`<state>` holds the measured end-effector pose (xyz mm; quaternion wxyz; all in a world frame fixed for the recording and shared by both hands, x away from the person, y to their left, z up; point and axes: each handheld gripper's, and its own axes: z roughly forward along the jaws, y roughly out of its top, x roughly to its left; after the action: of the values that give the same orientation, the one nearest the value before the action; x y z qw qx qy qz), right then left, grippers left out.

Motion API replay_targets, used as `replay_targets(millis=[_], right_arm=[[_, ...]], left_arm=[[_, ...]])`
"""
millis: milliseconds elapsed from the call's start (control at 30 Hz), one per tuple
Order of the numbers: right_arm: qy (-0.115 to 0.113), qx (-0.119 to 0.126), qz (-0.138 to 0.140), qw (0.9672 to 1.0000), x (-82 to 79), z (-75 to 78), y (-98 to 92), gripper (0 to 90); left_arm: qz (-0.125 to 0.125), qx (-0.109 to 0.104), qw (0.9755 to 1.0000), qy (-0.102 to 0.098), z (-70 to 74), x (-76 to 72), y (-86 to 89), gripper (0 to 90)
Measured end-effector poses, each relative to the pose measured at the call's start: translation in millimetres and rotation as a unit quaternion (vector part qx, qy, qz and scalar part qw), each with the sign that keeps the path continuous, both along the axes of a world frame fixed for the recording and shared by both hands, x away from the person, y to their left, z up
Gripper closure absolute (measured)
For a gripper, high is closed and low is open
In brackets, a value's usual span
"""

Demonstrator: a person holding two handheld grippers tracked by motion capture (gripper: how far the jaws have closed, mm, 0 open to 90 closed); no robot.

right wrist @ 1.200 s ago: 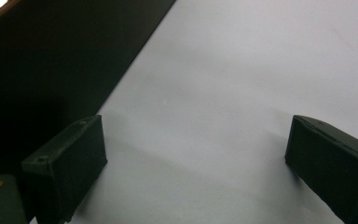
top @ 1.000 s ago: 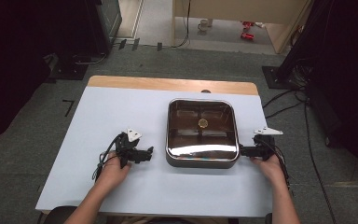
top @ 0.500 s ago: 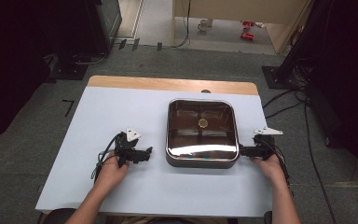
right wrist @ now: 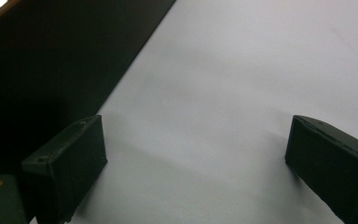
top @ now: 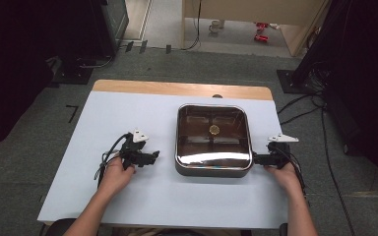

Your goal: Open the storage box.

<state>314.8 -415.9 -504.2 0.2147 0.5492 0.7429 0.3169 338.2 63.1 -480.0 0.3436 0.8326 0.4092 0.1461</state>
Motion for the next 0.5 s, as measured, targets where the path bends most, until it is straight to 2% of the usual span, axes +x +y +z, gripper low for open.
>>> replay_targets(millis=[33,67,100,167,233,300,433,500], right_arm=[[0.000,0.000,0.000,1.0000,0.0,0.0,0.1,4.3],[0.000,-0.001,0.000,1.0000,0.0,0.0,0.1,4.3],[0.000,-0.001,0.000,1.0000,0.0,0.0,0.3,4.3],[0.000,-0.001,0.000,1.0000,-0.2,0.0,0.3,4.3],[-0.001,-0.002,-0.001,1.0000,-0.3,0.0,0.5,4.3],[-0.002,-0.003,-0.001,1.0000,-0.5,0.0,0.7,4.3],[-0.005,-0.007,0.000,1.0000,-1.3,0.2,1.5,4.3],[-0.008,-0.010,-0.001,0.9999,-1.7,0.2,2.1,4.3]], left_arm=[[-0.003,-0.009,0.9999,0.010,0.8,1.0,0.3,25.2],[-0.016,-0.005,0.9993,0.034,4.5,4.7,-0.6,25.2],[-0.022,0.000,0.9990,0.039,7.0,6.1,-1.1,25.2],[-0.036,-0.008,0.9987,0.034,13.4,8.0,-1.1,25.1],[-0.041,-0.033,0.9977,0.042,18.8,10.3,-0.5,23.0],[-0.057,-0.054,0.9958,0.046,22.6,11.5,0.5,20.9],[-0.067,-0.074,0.9939,0.045,28.4,14.8,0.5,21.0],[-0.085,-0.085,0.9917,0.045,31.9,18.2,-0.2,20.9]])
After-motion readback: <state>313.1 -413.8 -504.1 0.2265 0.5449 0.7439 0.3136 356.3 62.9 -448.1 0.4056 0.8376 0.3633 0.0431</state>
